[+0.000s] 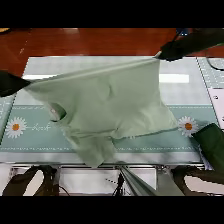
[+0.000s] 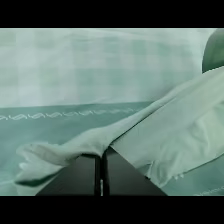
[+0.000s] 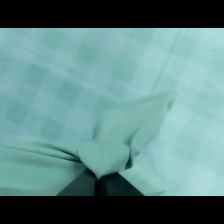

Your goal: Fold the shirts.

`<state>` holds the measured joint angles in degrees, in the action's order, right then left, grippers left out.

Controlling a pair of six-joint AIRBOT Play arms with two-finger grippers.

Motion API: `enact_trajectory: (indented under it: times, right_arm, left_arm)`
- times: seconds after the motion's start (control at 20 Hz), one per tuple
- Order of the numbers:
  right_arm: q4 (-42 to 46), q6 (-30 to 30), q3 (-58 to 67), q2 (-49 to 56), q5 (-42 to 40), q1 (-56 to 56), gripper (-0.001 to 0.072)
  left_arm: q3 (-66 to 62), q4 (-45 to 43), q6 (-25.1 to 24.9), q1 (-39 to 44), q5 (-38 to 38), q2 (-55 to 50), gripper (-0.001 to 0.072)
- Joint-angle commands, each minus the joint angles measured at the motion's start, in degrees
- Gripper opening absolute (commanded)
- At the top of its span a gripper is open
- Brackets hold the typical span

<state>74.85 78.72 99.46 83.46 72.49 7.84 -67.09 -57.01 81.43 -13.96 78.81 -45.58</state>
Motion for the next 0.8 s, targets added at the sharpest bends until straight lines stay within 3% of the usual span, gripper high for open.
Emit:
enact_trajectory:
  times: [0.0,0.25,0.45,0.5,0.6,0.65,0.75]
  right_arm:
    - [-1.3,0.1,0.0,6.7,-11.1,1.3,0.0022]
    - [-0.2,0.2,0.0,12.0,-16.1,1.3,0.0022]
    - [-0.1,0.2,0.0,16.5,-11.0,1.3,0.0027]
    - [-0.1,0.2,0.0,17.1,-9.9,1.3,0.0091]
    - [1.7,0.1,0.2,16.7,-8.4,1.2,0.0308]
    - [4.2,-0.2,0.2,15.7,-6.8,1.1,0.0365]
    - [13.2,-2.3,0.2,12.6,-1.1,0.4,0.0404]
  left_arm:
    - [3.8,3.1,-3.3,2.6,-11.1,-9.8,0.0019]
    - [3.8,3.1,-5.3,7.5,-20.2,-23.3,0.0020]
    - [3.9,3.1,-5.3,10.4,-18.1,-32.0,0.0020]
    - [3.8,3.0,-5.4,10.8,-17.1,-33.4,0.0028]
    - [3.8,3.0,-5.9,10.3,-15.1,-34.8,0.0198]
    - [3.6,3.0,-6.0,9.3,-14.1,-34.7,0.0297]
    - [1.5,3.0,-6.0,6.0,-9.3,-34.4,0.0489]
